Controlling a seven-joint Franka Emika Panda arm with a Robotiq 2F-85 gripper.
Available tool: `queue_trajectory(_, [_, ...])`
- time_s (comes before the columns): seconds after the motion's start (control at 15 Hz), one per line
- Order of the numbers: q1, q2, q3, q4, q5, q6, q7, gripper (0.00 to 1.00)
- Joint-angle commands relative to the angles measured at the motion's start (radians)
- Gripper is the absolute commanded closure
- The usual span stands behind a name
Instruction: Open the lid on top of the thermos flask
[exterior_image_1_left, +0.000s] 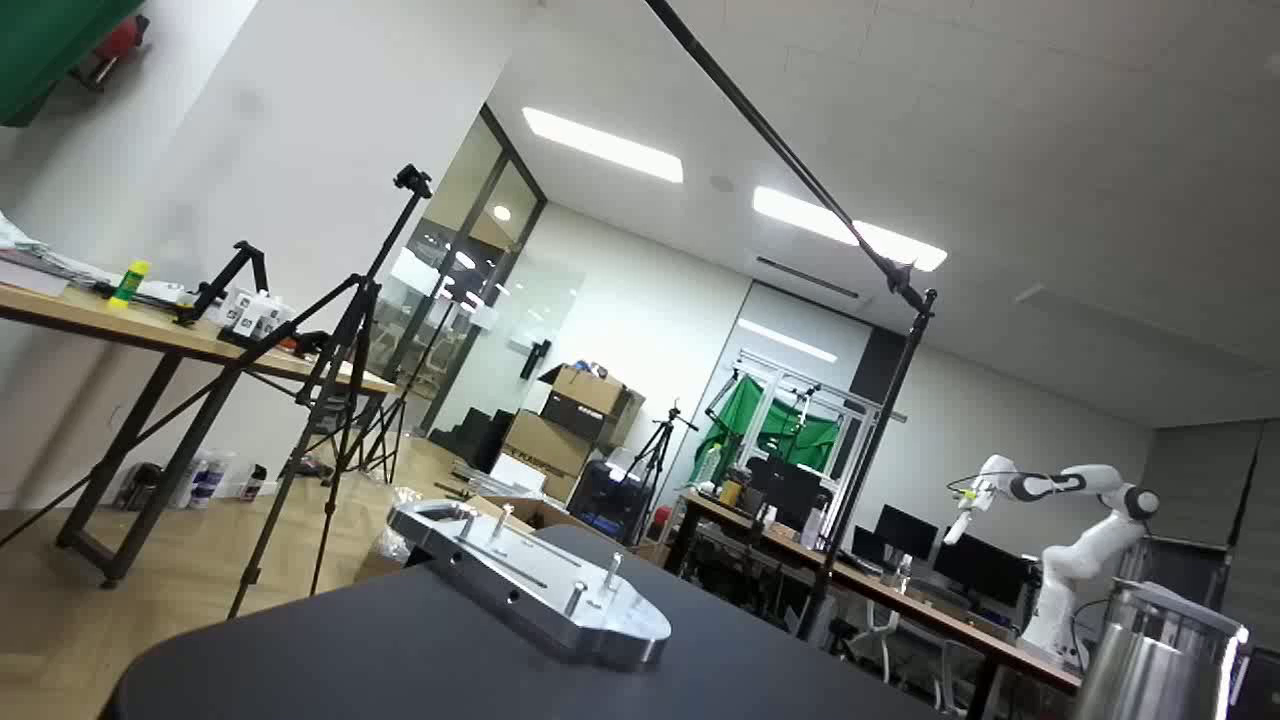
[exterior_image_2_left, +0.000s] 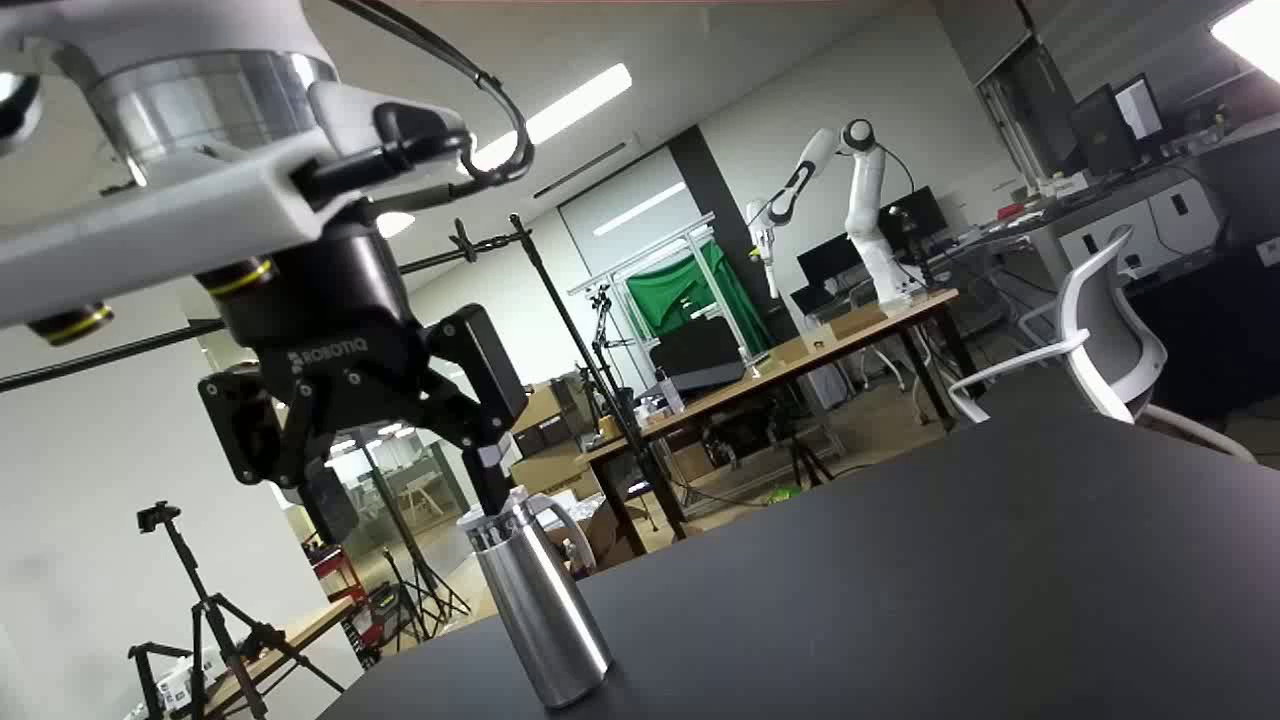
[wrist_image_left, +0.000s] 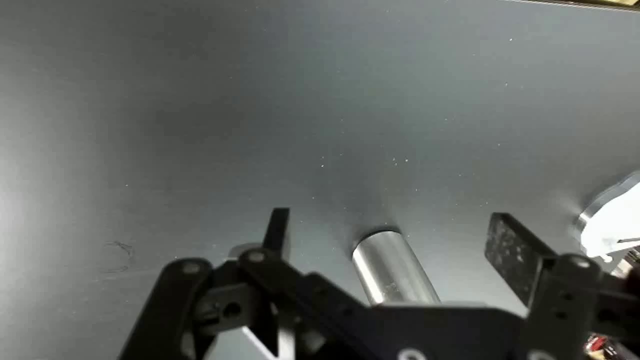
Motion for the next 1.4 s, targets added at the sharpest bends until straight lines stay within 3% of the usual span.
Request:
queue_trajectory(0.0, [-0.022, 0.009, 0.023, 0.001, 0.023, -0.003, -0.017, 0.0])
queue_trajectory(0.27, [-0.011, 0.014, 0.021, 0.003, 0.026, 0.014, -0.027, 0.0])
queue_trajectory(0.53, [0.043, 0.12, 0.068, 0.073, 0.068, 0.012, -0.005, 0.0])
queue_trajectory(0.6, [0.07, 0.165, 0.082, 0.096, 0.096, 0.016, 0.005, 0.25])
queue_trajectory(0.73, [0.106, 0.237, 0.119, 0.133, 0.14, 0.049, 0.009, 0.32])
queue_trajectory(1.07, [0.162, 0.425, 0.225, 0.257, 0.222, 0.178, 0.041, 0.68])
queue_trajectory(1.33, [0.163, 0.545, 0.303, 0.371, 0.236, 0.182, 0.08, 0.95])
